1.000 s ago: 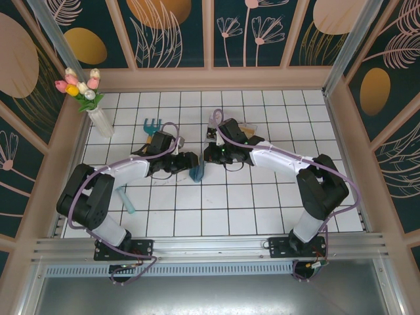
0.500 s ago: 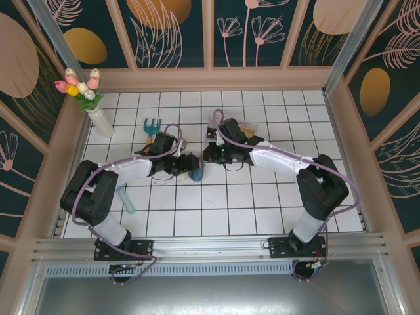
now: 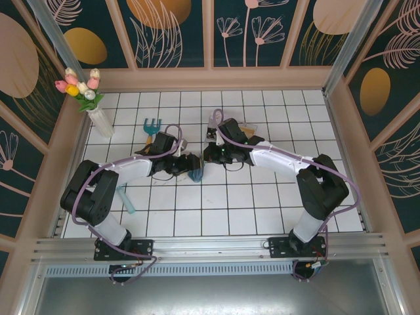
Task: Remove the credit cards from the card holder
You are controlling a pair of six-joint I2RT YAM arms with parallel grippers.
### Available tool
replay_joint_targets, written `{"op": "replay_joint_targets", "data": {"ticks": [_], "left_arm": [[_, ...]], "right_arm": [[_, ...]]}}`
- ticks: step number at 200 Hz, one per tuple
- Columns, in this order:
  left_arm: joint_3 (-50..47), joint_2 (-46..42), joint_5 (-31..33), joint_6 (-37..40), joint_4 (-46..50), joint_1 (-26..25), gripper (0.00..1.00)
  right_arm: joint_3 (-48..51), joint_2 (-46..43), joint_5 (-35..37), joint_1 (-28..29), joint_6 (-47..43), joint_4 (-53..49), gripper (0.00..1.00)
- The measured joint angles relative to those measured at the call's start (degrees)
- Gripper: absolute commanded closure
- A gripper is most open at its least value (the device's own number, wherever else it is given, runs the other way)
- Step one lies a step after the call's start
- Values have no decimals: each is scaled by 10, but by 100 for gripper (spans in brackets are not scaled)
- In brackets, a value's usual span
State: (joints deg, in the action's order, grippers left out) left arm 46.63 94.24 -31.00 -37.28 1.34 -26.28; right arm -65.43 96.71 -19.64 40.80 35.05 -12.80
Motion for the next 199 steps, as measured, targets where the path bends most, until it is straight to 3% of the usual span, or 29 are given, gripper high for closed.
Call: {"op": "replay_joint_targets", "data": {"ticks": [143,160,199], "left_arm": [[24,-5,105,28,67,-3,53],[24,-5,116,28,71,-3,54],[24,-5,140,32,84,-3,55]], "right_arm": [[24,0,42,0,11,-10,89],[24,0,56,0,11,-18,84],[24,0,110,-5,17,-53,63]]}}
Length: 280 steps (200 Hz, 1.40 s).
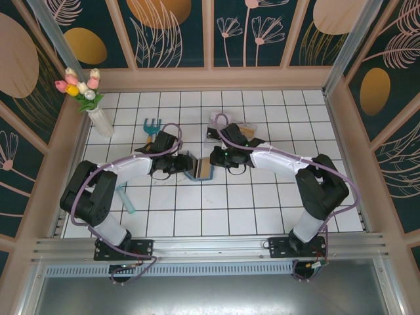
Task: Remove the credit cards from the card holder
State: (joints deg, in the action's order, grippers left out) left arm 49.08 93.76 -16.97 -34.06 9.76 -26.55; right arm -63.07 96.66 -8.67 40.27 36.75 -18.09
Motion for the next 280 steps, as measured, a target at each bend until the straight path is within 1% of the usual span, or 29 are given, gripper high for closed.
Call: {"op": "replay_joint_targets", "data": {"ticks": [23,43,62,78,93,130,144,163,180,191,214,249,267,280], "left_arm": [[0,0,12,4,8,0,59],[0,0,17,5,11,0,61],[0,0,23,5,12,0,61],[0,-2,31,5,14,0,58],[0,-7,46,4,23,0,57],[0,-18,75,4,42,0,56],[0,-18,80,4,45,0,56],[0,-19,85,4,52,0,57],[0,-26,87,4,59,0,60],[0,-35,88,4,63,0,61],[0,-60,97,4,71,0,62],[0,-96,134,-1,87,0,62],[0,-111,139,-1,90,0,66],[0,-119,132,-2,89,0,70]], "right_arm": [[0,-5,36,-5,3,-19,58],[0,-19,43,-9,13,-18,58],[1,-26,15,-9,24,19,58],[1,-23,-12,-5,34,52,58],[-7,-9,-27,3,41,69,58],[-51,57,-49,30,55,92,64],[-71,88,-56,35,60,96,68],[-94,128,-71,39,68,101,76],[-110,157,-85,40,77,105,79],[-121,173,-93,40,78,106,81],[-148,198,-108,40,85,107,81],[-172,219,-126,40,86,111,81],[-173,221,-129,40,86,110,81],[-173,224,-129,40,86,110,81]]}}
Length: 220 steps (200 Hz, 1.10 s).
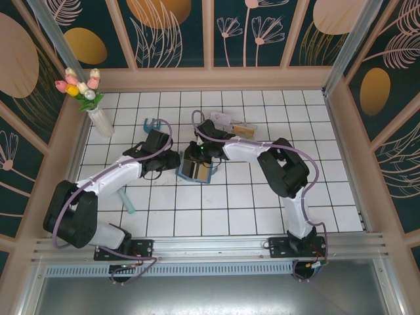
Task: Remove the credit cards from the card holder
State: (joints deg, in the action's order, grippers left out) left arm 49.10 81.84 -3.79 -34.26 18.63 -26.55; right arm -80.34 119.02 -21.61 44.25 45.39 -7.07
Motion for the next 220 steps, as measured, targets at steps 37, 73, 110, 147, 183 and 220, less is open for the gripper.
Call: {"op": "replay_joint_targets", "data": {"ticks": [37,73,110,147,183,220], "left_arm": [[-5,-2,-49,-18,-38,0,82],[-19,29,-89,-29,-75,0,86],[-21,73,-75,-31,-79,0,90],[-29,88,-58,-33,-80,0,90],[-31,100,-51,-33,-82,0,91],[-38,109,-48,-34,-82,0,91]], "right_arm": [[0,3,-6,0,0,-3,84],[0,5,-8,0,0,-4,85],[2,5,-5,0,0,-4,85],[30,-4,3,-3,4,-4,85],[65,-35,5,-7,13,-5,84],[87,-61,8,-7,18,-4,81]]}}
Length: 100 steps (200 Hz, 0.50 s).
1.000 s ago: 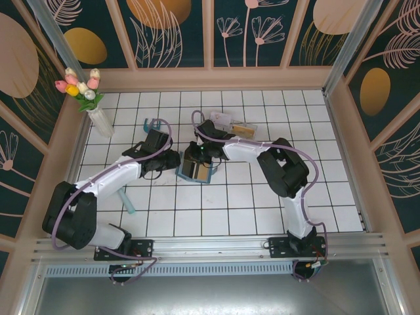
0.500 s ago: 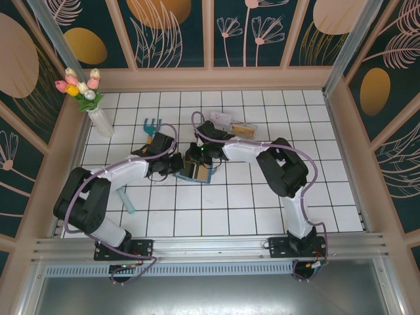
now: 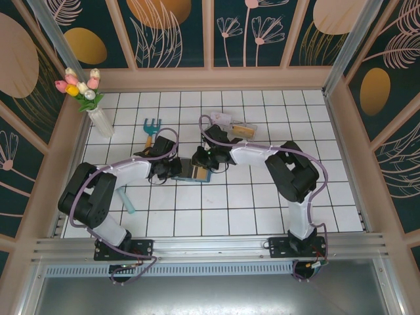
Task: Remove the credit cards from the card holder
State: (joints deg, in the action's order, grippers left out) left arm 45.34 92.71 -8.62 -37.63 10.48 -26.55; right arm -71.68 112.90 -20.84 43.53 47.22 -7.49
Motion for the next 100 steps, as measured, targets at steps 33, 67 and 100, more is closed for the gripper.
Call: {"op": "replay_joint_targets", "data": {"ticks": [33,67,100], "left_arm": [[-1,2,1,-2,-2,0,90],[-4,2,1,-2,-7,0,91],[-5,2,1,-2,-10,0,90]], "right_arm": [[11,0,-12,0,1,1,81],[10,2,-31,0,-1,9,80],[10,15,-33,-3,-1,9,78]]}}
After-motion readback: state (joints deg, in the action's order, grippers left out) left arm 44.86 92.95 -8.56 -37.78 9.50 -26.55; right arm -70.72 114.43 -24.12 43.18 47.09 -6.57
